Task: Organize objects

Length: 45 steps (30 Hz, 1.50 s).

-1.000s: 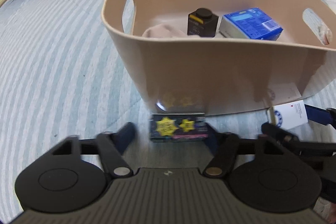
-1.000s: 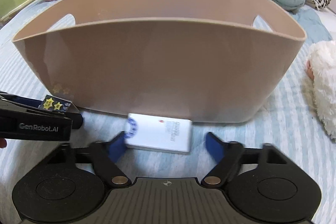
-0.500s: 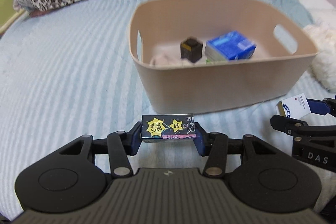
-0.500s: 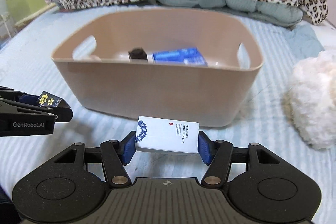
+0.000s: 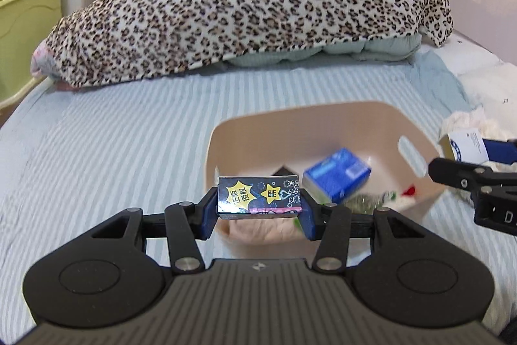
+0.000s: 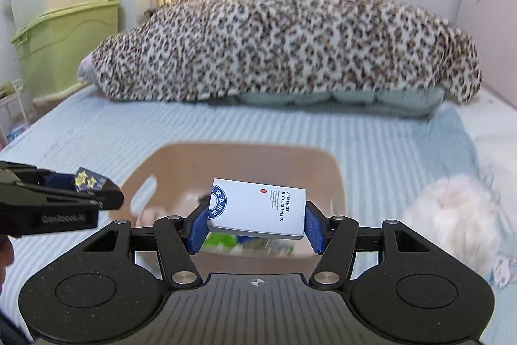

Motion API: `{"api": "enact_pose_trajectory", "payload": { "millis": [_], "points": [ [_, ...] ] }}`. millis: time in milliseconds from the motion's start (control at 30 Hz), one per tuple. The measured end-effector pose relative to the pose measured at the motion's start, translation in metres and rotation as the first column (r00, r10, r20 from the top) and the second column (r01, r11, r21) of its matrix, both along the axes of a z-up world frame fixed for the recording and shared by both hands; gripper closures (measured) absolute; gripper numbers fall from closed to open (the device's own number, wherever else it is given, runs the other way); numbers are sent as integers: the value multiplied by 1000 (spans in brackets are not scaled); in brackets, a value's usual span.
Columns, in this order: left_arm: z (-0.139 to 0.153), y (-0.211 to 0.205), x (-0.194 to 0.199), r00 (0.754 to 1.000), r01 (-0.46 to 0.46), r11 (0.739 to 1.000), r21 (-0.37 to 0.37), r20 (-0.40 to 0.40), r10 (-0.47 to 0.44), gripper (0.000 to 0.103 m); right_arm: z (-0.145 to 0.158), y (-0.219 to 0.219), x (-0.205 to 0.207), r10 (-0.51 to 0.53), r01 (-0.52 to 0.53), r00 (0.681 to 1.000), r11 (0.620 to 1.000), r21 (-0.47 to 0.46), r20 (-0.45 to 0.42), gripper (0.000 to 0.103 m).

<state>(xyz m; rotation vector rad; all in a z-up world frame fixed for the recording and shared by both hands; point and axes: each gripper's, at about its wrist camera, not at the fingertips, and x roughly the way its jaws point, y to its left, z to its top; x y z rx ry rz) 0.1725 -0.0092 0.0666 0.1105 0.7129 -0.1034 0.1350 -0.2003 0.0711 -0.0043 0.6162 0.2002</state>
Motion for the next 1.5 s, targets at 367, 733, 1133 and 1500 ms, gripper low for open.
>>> {"api": "enact_pose_trajectory", "payload": {
  "millis": [367, 733, 1133, 1500],
  "points": [
    [-45, -31, 69, 994, -14, 996, 89, -111, 24, 51, -15, 2, 71, -41, 38, 998, 998, -54, -53, 46],
    [-87, -24, 83, 963, -38, 997, 69, -265, 55, 37, -71, 6, 94, -82, 59, 974, 992, -111, -211, 35],
    [-21, -17, 23, 986, -39, 999, 21, -162, 42, 28, -15, 4, 38, -61, 45, 989, 992, -116, -135, 7],
    [4, -4, -49, 990, -51, 999, -8, -129, 50, 28, 19, 4, -36, -41, 28, 990, 995, -100, -134, 5]
  ]
}}
